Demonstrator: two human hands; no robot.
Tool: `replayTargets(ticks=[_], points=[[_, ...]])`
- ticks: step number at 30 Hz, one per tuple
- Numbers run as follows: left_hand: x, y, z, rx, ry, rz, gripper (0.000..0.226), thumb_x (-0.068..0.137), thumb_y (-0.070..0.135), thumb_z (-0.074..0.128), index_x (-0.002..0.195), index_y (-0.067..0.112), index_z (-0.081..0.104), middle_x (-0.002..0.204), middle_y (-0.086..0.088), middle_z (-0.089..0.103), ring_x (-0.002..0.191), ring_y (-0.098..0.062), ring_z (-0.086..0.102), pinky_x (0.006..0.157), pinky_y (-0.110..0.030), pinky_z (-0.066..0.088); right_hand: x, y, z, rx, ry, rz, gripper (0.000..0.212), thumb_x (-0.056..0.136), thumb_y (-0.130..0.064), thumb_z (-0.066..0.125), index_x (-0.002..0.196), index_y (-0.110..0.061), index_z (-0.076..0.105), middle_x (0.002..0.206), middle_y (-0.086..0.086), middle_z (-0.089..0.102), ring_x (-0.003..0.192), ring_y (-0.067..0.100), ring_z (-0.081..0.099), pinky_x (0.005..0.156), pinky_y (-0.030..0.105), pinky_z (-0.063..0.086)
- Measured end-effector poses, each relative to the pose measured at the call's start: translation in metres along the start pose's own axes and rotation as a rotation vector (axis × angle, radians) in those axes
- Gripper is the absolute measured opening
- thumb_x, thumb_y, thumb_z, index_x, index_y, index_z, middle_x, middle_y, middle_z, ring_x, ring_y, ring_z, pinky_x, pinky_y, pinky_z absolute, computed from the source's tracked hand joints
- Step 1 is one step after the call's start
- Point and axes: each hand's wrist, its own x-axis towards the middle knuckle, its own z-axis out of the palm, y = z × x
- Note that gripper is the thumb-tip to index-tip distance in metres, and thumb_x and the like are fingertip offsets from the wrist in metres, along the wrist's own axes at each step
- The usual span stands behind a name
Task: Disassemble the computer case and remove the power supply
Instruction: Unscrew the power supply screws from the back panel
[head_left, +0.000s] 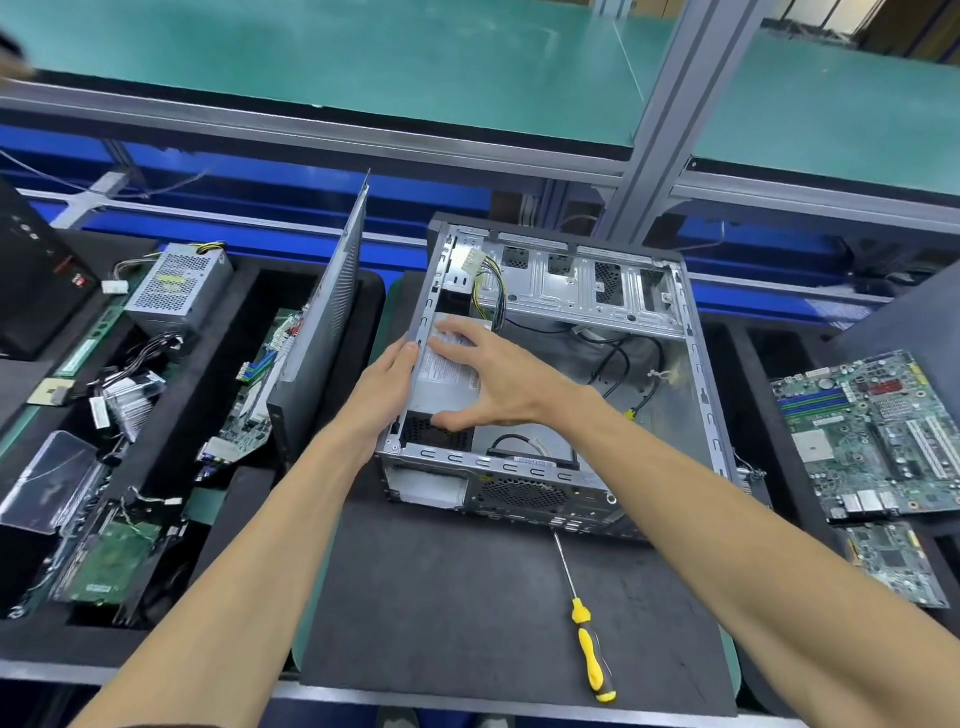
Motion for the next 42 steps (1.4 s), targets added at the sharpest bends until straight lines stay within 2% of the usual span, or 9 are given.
replayTargets(ticks=[11, 14, 16, 19, 24, 27, 32, 37, 42], points=[[-0.004, 0.004, 0.002, 0.015, 0.003, -0.028, 0.046, 0.104, 0.052, 0.035, 0.147, 0.039, 0.044, 0.142, 0.011, 0.056, 0.129, -0.009, 0.051, 0.113, -0.036, 0.038, -0.001, 0.005, 0.001, 0.048, 0.041, -0.027, 0.095, 0.078, -0.056, 0.078, 0.153, -0.010, 0.041, 0.163, 0.001, 0.028, 0.148, 0.013, 0.025, 0.118, 0.022, 0.016], [-0.006, 0.006, 0.004, 0.022, 0.020, -0.020, 0.045, 0.105, 0.050, 0.035, 0.147, 0.038, 0.046, 0.142, 0.014, 0.054, 0.128, -0.006, 0.050, 0.106, -0.028, 0.038, -0.002, 0.000, 0.000, 0.112, 0.037, 0.002, 0.082, 0.084, -0.061, 0.072, 0.148, -0.014, 0.050, 0.159, 0.001, 0.035, 0.146, 0.014, 0.029, 0.123, 0.032, 0.020], [-0.008, 0.006, 0.004, 0.019, 0.029, -0.012, 0.048, 0.104, 0.051, 0.035, 0.150, 0.037, 0.041, 0.142, 0.024, 0.043, 0.130, 0.001, 0.040, 0.106, -0.023, 0.030, 0.001, -0.009, 0.004, 0.230, 0.216, 0.137, 0.062, 0.092, -0.062, 0.058, 0.135, -0.018, 0.060, 0.150, 0.000, 0.045, 0.139, 0.015, 0.040, 0.116, 0.041, 0.034], [-0.007, 0.006, 0.004, 0.021, 0.025, -0.022, 0.050, 0.104, 0.054, 0.035, 0.151, 0.038, 0.040, 0.143, 0.023, 0.045, 0.130, 0.000, 0.041, 0.102, -0.020, 0.030, 0.009, -0.021, 0.011, 0.378, 0.539, 0.517, 0.053, 0.094, -0.061, 0.051, 0.127, -0.019, 0.055, 0.131, -0.003, 0.051, 0.122, 0.014, 0.049, 0.087, 0.034, 0.043], [-0.005, 0.004, 0.004, 0.004, 0.025, -0.049, 0.051, 0.103, 0.055, 0.036, 0.151, 0.036, 0.040, 0.147, 0.015, 0.049, 0.134, -0.007, 0.046, 0.115, -0.031, 0.033, 0.017, -0.015, 0.024, 0.804, 0.180, 0.923, 0.102, 0.081, -0.076, 0.061, 0.147, -0.002, 0.036, 0.142, 0.011, 0.047, 0.127, 0.029, 0.051, 0.102, 0.043, 0.047], [-0.005, 0.004, 0.004, -0.010, 0.020, -0.061, 0.050, 0.103, 0.054, 0.037, 0.149, 0.037, 0.042, 0.143, 0.014, 0.053, 0.130, -0.007, 0.051, 0.113, -0.033, 0.038, 0.016, -0.004, 0.034, 1.097, 0.052, 0.859, 0.081, 0.077, -0.075, 0.067, 0.120, -0.007, 0.066, 0.100, 0.002, 0.074, 0.092, 0.023, 0.068, 0.085, 0.035, 0.055], [-0.007, 0.007, 0.004, -0.033, -0.006, -0.059, 0.044, 0.104, 0.052, 0.035, 0.144, 0.041, 0.048, 0.128, 0.013, 0.065, 0.115, -0.005, 0.062, 0.086, -0.021, 0.050, 0.004, 0.018, 0.036, 1.200, 0.059, 0.782, 0.073, 0.080, -0.063, 0.074, 0.125, -0.005, 0.066, 0.113, 0.004, 0.075, 0.104, 0.021, 0.070, 0.103, 0.046, 0.052], [-0.006, 0.006, 0.003, -0.049, -0.022, -0.075, 0.043, 0.103, 0.053, 0.037, 0.143, 0.043, 0.049, 0.130, 0.013, 0.065, 0.118, -0.010, 0.062, 0.103, -0.036, 0.049, -0.001, 0.022, 0.031, 1.263, 0.041, 0.752, 0.058, 0.085, -0.053, 0.075, 0.117, -0.005, 0.070, 0.099, 0.003, 0.078, 0.084, 0.019, 0.073, 0.069, 0.036, 0.060], [-0.008, 0.007, 0.004, -0.023, 0.011, -0.032, 0.040, 0.099, 0.047, 0.054, 0.137, 0.039, 0.052, 0.119, 0.018, 0.067, 0.097, 0.003, 0.068, 0.073, -0.013, 0.054, -0.003, 0.020, 0.030, 1.252, 0.058, 0.739, 0.056, 0.082, -0.055, 0.077, 0.111, -0.008, 0.074, 0.094, 0.006, 0.077, 0.078, 0.020, 0.073, 0.065, 0.034, 0.058]])
